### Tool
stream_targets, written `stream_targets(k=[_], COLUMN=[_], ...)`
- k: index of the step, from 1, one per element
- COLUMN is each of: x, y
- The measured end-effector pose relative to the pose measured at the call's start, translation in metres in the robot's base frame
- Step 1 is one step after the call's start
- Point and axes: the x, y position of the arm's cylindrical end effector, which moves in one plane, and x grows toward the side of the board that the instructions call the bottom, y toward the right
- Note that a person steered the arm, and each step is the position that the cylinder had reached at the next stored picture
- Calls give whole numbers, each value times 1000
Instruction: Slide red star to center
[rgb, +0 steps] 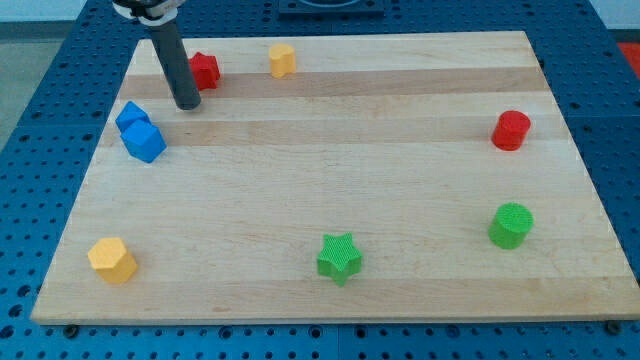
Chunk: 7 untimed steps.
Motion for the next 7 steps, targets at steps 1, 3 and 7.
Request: stream_targets(k=[1,3,7], x=[-10,-35,-33], y=[-15,-50,25])
